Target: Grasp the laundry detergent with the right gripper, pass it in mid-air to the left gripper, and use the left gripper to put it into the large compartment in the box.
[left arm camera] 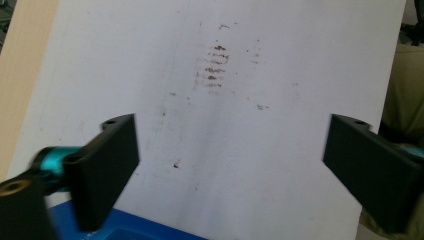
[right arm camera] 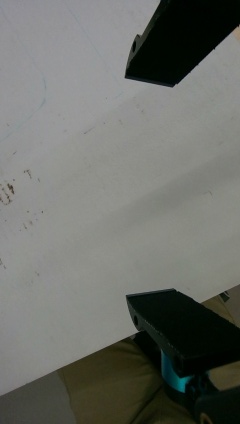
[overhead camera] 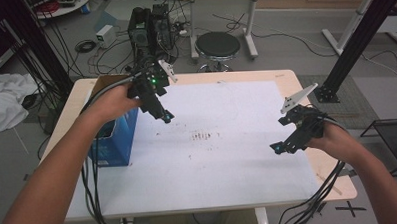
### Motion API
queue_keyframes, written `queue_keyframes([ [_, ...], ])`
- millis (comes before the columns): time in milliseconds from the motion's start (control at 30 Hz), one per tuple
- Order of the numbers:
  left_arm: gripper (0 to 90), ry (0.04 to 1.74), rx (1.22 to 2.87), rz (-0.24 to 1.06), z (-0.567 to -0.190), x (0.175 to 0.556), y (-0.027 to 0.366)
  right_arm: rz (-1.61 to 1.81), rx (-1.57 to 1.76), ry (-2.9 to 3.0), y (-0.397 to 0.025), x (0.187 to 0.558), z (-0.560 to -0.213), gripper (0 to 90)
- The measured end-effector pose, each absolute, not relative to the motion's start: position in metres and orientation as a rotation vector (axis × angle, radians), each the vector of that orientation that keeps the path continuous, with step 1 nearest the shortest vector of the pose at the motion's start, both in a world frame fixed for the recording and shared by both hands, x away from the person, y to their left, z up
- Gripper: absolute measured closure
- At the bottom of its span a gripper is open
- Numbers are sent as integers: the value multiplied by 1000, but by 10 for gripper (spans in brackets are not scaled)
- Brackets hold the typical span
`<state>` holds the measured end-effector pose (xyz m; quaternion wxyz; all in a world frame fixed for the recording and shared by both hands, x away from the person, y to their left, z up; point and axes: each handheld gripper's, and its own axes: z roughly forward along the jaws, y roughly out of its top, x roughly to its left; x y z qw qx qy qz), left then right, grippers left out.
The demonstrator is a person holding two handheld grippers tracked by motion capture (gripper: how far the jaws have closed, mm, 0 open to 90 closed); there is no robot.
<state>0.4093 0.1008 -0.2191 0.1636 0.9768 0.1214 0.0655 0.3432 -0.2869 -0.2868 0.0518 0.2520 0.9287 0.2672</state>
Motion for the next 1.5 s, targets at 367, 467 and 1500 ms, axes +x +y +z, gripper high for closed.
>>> queue_keyframes([
  [367,62,386,2754,216,-227,415,89,814,775,2821,-286,341,-286,9],
  [467,61,361,2737,222,-227,415,88,808,779,2824,-284,342,-285,9],
  [1500,62,394,2731,203,-229,414,94,800,741,2836,-278,347,-281,9],
])
